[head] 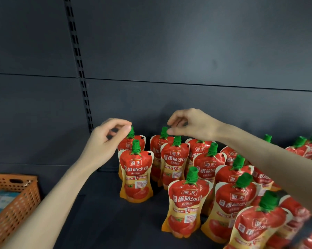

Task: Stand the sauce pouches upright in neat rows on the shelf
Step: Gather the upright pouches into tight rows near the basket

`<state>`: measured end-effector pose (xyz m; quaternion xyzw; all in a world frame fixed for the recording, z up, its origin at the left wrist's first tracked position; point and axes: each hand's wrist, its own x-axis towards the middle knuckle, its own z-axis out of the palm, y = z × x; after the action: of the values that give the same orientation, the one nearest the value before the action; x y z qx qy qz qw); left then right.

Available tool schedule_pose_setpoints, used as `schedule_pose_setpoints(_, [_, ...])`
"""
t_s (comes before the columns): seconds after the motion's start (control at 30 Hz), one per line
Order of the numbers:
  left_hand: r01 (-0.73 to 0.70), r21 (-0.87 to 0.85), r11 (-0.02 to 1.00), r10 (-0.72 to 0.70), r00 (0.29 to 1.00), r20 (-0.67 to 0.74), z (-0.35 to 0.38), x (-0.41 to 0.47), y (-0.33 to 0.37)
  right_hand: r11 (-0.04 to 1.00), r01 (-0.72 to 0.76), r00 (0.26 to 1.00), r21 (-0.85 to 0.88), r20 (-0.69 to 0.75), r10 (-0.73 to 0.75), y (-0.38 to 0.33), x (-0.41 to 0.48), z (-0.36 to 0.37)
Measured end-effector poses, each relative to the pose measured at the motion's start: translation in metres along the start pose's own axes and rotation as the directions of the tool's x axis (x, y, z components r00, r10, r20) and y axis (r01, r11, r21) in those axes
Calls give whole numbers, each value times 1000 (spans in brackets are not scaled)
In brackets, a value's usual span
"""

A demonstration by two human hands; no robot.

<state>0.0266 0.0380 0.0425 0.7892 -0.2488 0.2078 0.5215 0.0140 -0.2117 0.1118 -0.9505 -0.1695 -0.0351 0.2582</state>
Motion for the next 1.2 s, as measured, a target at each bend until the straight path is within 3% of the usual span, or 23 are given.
schedule_pose_setpoints(0.13, [96, -39, 995, -90, 987, 134, 10, -15, 0, 992, -49, 987, -115, 145, 65, 4, -8, 4])
schedule_pose_setpoints(0.27, [183, -166, 969, -144, 965, 220, 16, -23, -4, 992, -43, 979, -122, 193, 66, 5, -9, 9])
schedule_pose_setpoints(0.8, [175, -205, 963, -136, 972, 192, 4, -21, -17, 995, 20, 980, -93, 197, -2, -13, 5, 25])
schedule_pose_setpoints(1.2, [186, -288, 939, -125, 968, 217, 7, -26, -15, 996, -31, 969, -78, 243, 49, -13, 1, 26])
